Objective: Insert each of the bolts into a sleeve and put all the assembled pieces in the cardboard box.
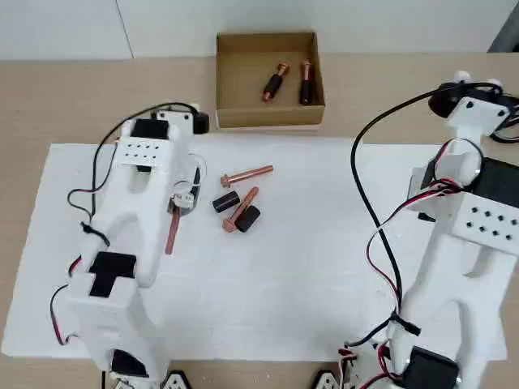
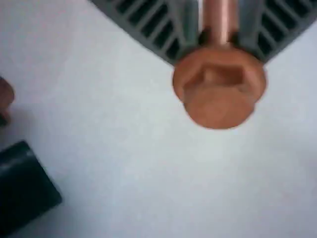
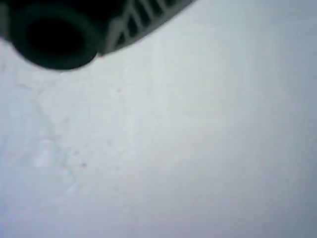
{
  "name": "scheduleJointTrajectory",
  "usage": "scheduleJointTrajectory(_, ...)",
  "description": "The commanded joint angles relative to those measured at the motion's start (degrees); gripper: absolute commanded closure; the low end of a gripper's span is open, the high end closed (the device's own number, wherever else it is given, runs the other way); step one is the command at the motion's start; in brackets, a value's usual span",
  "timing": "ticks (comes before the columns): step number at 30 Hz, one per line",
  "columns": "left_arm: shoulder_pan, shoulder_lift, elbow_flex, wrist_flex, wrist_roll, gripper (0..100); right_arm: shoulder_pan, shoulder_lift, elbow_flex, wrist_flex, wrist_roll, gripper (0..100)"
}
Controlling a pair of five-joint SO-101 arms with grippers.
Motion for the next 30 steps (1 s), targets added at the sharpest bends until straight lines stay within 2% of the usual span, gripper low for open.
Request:
scheduleJointTrajectory(1, -0.4, 1.8, -0.2, -1.4, -0.8, 99, -0.3, -2.2, -0.5, -0.7, 0.4, 99.5)
scheduleJointTrajectory(4, -0.4, 3.2, -0.2, -1.6, -0.9, 98, -0.3, -2.2, -0.5, -0.7, 0.3, 99.5)
scheduleJointTrajectory(9, -0.3, 3.3, -0.2, -2.6, -0.9, 90, -0.3, -2.2, -0.5, -0.7, 0.3, 99.5)
scheduleJointTrajectory(21, -0.4, 3.8, 4.4, -7.4, -0.9, 90, -0.1, -2.2, -0.5, -0.7, 0.3, 99.5)
scheduleJointTrajectory(23, -0.4, 3.7, 5.1, -8.0, -0.9, 91, -0.1, -2.2, -0.5, -0.7, 0.3, 99.5)
scheduleJointTrajectory(27, -0.4, 3.3, 5.1, -8.0, -0.8, 99, -0.1, -2.2, -0.5, -0.7, 0.2, 99.5)
scheduleJointTrajectory(30, -0.3, 3.3, 4.9, -7.6, -0.8, 99, -0.1, -2.2, -0.5, -0.7, 0.2, 99.5)
